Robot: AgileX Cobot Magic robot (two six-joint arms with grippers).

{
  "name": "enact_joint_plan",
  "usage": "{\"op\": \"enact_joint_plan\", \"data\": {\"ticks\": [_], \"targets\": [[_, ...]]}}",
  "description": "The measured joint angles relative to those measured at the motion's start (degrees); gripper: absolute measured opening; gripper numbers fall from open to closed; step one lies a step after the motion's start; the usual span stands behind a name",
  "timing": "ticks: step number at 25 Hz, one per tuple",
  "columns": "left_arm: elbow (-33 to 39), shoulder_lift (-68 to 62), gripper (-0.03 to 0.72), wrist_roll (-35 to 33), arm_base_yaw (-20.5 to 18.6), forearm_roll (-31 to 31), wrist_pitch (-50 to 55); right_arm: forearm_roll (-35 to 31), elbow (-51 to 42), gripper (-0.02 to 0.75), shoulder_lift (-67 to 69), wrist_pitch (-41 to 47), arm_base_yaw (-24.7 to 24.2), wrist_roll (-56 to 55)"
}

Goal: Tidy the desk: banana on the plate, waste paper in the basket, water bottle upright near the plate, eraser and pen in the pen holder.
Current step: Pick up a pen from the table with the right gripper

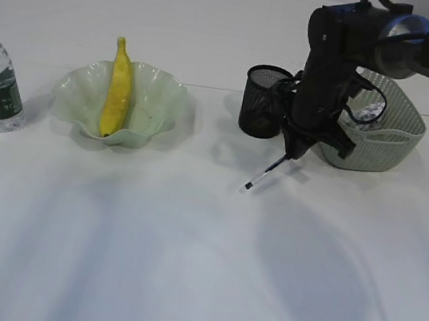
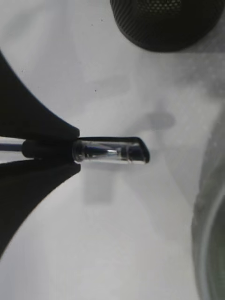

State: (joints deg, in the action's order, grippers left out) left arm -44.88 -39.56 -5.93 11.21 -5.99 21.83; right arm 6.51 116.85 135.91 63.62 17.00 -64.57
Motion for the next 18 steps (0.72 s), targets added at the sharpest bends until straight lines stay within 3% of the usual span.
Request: {"op": "enact_joint_plan", "data": {"ticks": [18], "targets": [[0.0,0.0,0.528,0.0,0.0,0.0,0.0,-4.0,0.1,0.087,0.0,6.0,0.6,11.1]]}}
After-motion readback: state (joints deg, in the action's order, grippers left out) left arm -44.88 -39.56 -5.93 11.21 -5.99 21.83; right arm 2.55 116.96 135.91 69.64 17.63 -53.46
